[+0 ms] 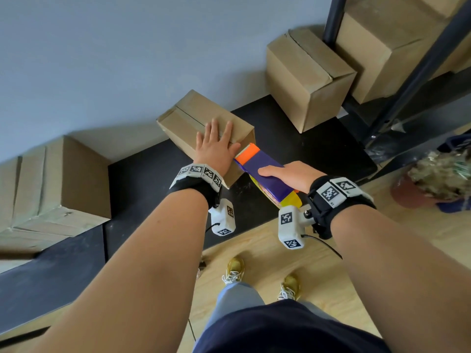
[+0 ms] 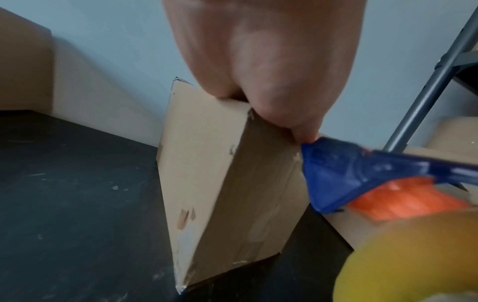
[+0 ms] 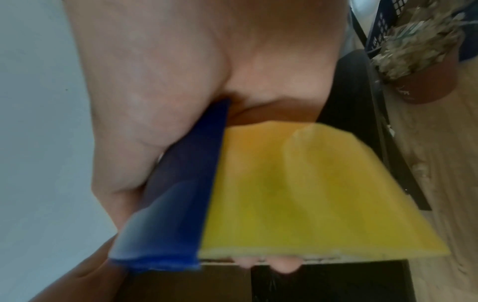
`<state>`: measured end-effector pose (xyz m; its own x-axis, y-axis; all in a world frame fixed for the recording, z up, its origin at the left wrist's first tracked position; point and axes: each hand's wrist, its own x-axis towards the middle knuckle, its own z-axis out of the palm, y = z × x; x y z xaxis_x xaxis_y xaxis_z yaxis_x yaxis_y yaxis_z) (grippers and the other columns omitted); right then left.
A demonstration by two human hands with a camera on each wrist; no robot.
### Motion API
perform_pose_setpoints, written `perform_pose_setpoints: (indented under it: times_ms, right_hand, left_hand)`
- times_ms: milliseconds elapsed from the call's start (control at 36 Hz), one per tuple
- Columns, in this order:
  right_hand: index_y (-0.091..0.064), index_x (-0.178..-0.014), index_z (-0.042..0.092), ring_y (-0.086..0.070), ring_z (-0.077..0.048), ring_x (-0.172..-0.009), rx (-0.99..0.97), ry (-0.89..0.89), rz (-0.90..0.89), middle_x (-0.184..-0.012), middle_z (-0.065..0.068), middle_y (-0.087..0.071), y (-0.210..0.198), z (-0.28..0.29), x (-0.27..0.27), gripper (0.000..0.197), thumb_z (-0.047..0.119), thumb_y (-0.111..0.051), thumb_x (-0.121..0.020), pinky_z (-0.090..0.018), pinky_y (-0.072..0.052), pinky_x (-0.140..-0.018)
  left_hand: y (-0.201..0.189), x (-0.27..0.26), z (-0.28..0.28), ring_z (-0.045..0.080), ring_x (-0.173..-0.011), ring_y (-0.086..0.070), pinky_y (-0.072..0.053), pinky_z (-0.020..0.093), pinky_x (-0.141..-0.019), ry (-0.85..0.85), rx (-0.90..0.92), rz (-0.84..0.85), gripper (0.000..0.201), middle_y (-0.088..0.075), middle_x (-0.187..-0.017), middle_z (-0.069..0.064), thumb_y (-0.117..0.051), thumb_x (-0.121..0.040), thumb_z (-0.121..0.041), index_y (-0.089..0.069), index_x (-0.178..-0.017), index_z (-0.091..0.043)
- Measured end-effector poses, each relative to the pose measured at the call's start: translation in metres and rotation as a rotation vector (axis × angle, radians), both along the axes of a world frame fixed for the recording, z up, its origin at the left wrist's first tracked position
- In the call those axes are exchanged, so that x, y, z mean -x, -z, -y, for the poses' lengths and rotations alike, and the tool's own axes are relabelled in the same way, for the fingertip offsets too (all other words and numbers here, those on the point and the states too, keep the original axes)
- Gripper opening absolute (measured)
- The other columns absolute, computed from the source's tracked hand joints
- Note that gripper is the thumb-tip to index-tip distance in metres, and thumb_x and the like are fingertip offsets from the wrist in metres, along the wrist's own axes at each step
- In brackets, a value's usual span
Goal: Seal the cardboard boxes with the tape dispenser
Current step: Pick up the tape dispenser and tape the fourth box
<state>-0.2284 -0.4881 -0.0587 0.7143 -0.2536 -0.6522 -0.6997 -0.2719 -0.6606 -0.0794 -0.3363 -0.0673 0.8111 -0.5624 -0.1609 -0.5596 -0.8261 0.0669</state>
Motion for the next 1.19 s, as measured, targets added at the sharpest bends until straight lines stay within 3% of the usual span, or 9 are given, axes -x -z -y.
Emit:
perform_pose_setpoints:
  times_ms: [222,333,500,639,889,1055,1194]
  right_hand:
    - [-0.063,-0.098,0.015,-0.066,-0.02,-0.087,-0.016,-0.038,-0.025,-0.095,-0.005,-0.069,-0.009,0.012,0.023,0.056,0.068,-0.063,-0.078,-0.034,-0.046,-0.08]
    - [-0.066,-0.101,0.016,-0.067,-0.021,-0.09,0.006,-0.064,-0.042,-0.097,-0.004,-0.07,-0.008,0.018,0.031,0.059,0.069,-0.065,-0.074,-0.038,-0.048,-0.089]
    - [-0.063,-0.103,0.013,-0.064,-0.021,-0.087,0.111,-0.039,-0.049,-0.097,-0.005,-0.066,-0.011,0.01,0.018,0.063,0.067,-0.07,-0.071,-0.03,-0.043,-0.067]
    - [-0.061,-0.106,0.013,-0.063,-0.024,-0.094,0.138,0.0,-0.027,-0.105,-0.007,-0.067,-0.008,-0.001,0.003,0.061,0.063,-0.071,-0.073,-0.034,-0.05,-0.085]
    - [-0.06,-0.102,0.011,-0.065,-0.025,-0.095,0.066,0.104,-0.039,-0.106,-0.01,-0.067,-0.004,-0.018,-0.022,0.058,0.057,-0.076,-0.071,-0.037,-0.051,-0.091]
    - [-0.061,-0.102,0.009,-0.065,-0.025,-0.094,0.021,0.119,-0.039,-0.102,-0.01,-0.068,-0.009,-0.014,-0.032,0.052,0.052,-0.075,-0.075,-0.032,-0.048,-0.079]
    - [-0.069,-0.104,0.009,-0.068,-0.027,-0.098,-0.125,0.15,-0.035,-0.103,-0.012,-0.072,-0.013,-0.011,-0.036,0.044,0.046,-0.074,-0.08,-0.039,-0.051,-0.098]
  left_hand:
    - [0.0,0.002,0.001,0.025,-0.147,0.01,0.004,0.044,-0.119,-0.005,-0.015,-0.004,0.061,0.01,-0.16,0.008,-0.021,-0.101,-0.051,0.002,-0.153,-0.029]
    - [0.0,0.004,0.0,0.025,-0.148,0.01,0.004,0.044,-0.12,-0.001,-0.005,0.001,0.062,0.009,-0.16,0.008,-0.021,-0.1,-0.053,0.001,-0.153,-0.03]
    - [0.002,0.008,-0.001,0.025,-0.148,0.01,0.004,0.043,-0.12,-0.015,0.001,0.02,0.062,0.009,-0.161,0.007,-0.021,-0.1,-0.053,0.001,-0.153,-0.03]
    - [0.002,0.007,-0.004,0.023,-0.147,0.011,0.006,0.041,-0.119,-0.006,0.001,0.0,0.064,0.011,-0.16,0.007,-0.02,-0.099,-0.055,0.003,-0.153,-0.03]
    - [0.006,0.007,-0.002,0.027,-0.147,0.009,0.002,0.044,-0.12,0.007,-0.034,0.063,0.067,0.01,-0.16,0.01,-0.024,-0.1,-0.054,0.005,-0.153,-0.026]
    - [0.01,0.004,0.003,0.028,-0.148,0.006,0.0,0.042,-0.12,0.01,-0.034,0.084,0.065,0.008,-0.16,0.013,-0.023,-0.101,-0.051,0.004,-0.153,-0.024]
    - [0.013,0.004,0.003,0.027,-0.148,0.006,0.0,0.041,-0.12,0.012,-0.015,0.094,0.059,0.006,-0.16,0.012,-0.023,-0.103,-0.044,0.002,-0.154,-0.026]
